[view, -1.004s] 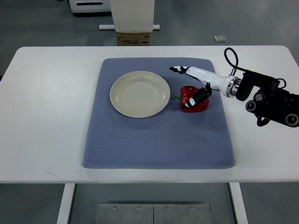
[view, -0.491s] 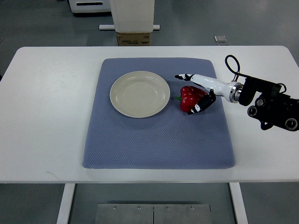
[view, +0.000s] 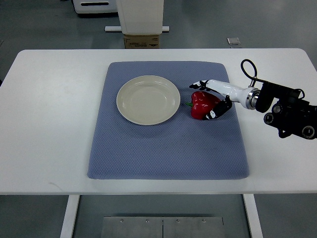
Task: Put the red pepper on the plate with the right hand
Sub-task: 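Lower the right hand onto the red pepper and close fingers around it, then lift the red pepper with the right hand and carry it over the plate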
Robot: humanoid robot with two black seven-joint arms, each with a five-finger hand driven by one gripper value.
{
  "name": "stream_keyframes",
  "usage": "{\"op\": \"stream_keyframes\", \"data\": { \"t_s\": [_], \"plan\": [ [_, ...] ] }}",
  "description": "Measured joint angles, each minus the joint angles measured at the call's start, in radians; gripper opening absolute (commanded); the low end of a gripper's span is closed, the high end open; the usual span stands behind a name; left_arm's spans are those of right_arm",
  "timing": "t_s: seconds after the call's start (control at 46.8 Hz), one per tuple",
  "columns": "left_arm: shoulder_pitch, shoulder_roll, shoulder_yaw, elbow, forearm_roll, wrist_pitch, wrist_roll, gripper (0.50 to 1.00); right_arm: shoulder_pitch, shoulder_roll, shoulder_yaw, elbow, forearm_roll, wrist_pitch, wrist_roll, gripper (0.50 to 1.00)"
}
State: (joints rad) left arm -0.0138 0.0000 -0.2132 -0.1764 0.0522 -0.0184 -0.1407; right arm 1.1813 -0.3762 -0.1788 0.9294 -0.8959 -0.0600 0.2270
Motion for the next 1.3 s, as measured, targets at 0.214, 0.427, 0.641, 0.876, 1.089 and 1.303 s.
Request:
{"op": "stream_keyframes", "data": {
  "t_s": [0.214, 0.427, 0.641, 0.876, 1.089, 1.303],
  "plan": [
    [0.000, 0.000, 0.000, 0.000, 0.000, 0.000, 0.001, 1.000, -0.004, 0.000, 0.000, -0.007, -0.001, 0.000, 0.001, 0.753],
    [0.000, 0.000, 0.000, 0.000, 0.000, 0.000, 0.001, 1.000, -0.006, 0.000, 0.000, -0.011, -0.001, 0.000, 0.016, 0.500],
    [0.000, 0.000, 0.000, 0.000, 0.000, 0.000, 0.000, 1.000, -0.002, -0.002, 0.012, -0.022, -0.002, 0.000, 0.020, 0.500],
    [0.000, 0.000, 0.000, 0.000, 0.000, 0.000, 0.000, 1.000, 0.013, -0.011, 0.060, -0.030, 0.000, 0.000, 0.018, 0.500],
    [0.000, 0.000, 0.000, 0.000, 0.000, 0.000, 0.000, 1.000, 0.057, 0.002, 0.072, -0.031, 0.004, 0.000, 0.011, 0.500],
    [0.000, 0.000, 0.000, 0.000, 0.000, 0.000, 0.001, 1.000, 0.103, 0.060, 0.072, -0.056, 0.013, -0.001, 0.004, 0.500]
  ]
}}
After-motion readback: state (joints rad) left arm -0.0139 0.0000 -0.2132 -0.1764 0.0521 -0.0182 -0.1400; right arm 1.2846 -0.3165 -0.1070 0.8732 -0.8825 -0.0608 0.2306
